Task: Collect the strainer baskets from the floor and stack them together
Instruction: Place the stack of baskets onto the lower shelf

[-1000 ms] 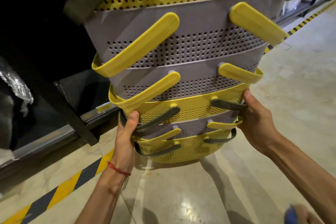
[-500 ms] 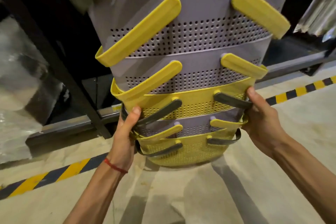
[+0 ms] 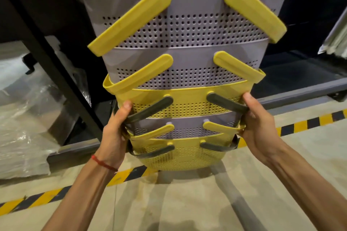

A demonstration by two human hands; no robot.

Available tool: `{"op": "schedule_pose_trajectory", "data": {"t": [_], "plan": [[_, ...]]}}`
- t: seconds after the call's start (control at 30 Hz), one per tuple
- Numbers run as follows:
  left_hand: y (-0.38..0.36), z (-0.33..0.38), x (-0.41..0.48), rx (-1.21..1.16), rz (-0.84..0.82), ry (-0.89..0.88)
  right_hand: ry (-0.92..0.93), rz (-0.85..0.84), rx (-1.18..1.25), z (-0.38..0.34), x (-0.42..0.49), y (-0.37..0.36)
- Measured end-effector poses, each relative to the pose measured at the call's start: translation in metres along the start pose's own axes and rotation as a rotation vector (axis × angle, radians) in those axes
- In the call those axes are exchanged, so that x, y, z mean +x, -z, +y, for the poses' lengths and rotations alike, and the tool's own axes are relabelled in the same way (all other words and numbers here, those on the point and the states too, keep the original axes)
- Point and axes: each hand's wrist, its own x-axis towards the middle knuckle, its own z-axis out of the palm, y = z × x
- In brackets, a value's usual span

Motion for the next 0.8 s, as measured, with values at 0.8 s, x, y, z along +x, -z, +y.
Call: {"op": "schedule_pose_trajectory", "data": {"t": [0.8], "plan": [[0.007,0.030,0.132,-0.028,-0.123,-0.134,0.151,-0.015,0.017,-0.039,0.112,-0.051]]}}
